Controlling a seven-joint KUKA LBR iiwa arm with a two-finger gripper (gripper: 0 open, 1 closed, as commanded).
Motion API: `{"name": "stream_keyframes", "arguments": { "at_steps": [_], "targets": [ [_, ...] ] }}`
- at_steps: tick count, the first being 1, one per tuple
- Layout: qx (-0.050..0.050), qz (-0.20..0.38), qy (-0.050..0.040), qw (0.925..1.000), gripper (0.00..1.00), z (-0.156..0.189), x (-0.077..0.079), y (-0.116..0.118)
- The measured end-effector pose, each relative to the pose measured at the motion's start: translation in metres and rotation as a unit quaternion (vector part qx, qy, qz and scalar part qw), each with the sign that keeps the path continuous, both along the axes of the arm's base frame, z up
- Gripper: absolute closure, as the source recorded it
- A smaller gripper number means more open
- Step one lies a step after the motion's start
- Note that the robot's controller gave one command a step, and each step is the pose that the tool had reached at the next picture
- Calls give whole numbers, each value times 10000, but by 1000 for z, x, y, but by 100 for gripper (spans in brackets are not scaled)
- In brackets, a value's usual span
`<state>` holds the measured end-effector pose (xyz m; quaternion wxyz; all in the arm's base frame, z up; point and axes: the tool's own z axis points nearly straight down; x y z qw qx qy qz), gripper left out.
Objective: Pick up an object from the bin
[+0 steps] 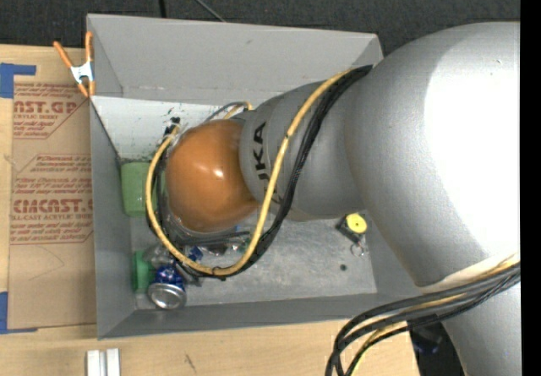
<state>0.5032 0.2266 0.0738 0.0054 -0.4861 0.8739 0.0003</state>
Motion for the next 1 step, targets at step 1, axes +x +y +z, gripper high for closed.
{"name": "stream_keyframes", "arguments": {
  "at_steps": [1],
  "targets": [
    [-3,2161,-65,9763,100,1,-2,-60]
  ]
}}
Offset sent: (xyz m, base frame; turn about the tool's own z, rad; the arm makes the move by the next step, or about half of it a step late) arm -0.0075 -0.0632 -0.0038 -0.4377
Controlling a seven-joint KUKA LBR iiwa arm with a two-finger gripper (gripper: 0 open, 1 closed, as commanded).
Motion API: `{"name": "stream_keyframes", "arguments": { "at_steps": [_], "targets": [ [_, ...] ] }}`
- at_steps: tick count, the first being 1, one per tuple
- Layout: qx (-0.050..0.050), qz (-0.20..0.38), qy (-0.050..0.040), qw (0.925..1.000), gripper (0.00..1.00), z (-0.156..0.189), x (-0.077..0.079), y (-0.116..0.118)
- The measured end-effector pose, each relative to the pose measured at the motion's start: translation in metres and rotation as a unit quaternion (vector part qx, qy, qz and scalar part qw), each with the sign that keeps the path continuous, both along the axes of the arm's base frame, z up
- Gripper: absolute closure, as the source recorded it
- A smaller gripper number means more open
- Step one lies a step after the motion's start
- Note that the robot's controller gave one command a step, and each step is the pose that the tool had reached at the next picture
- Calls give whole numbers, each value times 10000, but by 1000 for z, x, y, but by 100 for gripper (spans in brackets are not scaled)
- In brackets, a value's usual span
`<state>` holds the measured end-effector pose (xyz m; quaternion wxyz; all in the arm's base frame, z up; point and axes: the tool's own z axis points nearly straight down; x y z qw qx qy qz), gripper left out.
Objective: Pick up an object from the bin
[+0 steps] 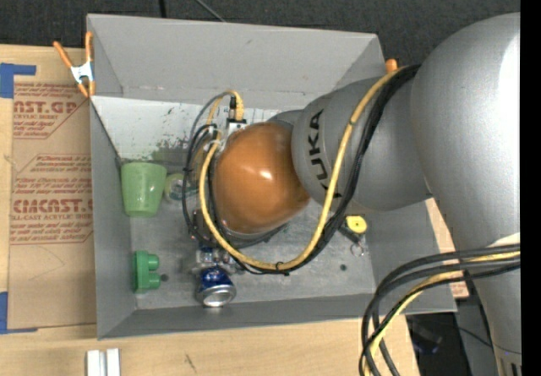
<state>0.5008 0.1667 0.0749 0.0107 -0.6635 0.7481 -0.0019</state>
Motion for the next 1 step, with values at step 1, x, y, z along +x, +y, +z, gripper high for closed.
{"name": "stream_keyframes", "arguments": {
  "at_steps": [1],
  "targets": [
    [-40,-132,54,9999,100,139,-4,-34]
  ]
}}
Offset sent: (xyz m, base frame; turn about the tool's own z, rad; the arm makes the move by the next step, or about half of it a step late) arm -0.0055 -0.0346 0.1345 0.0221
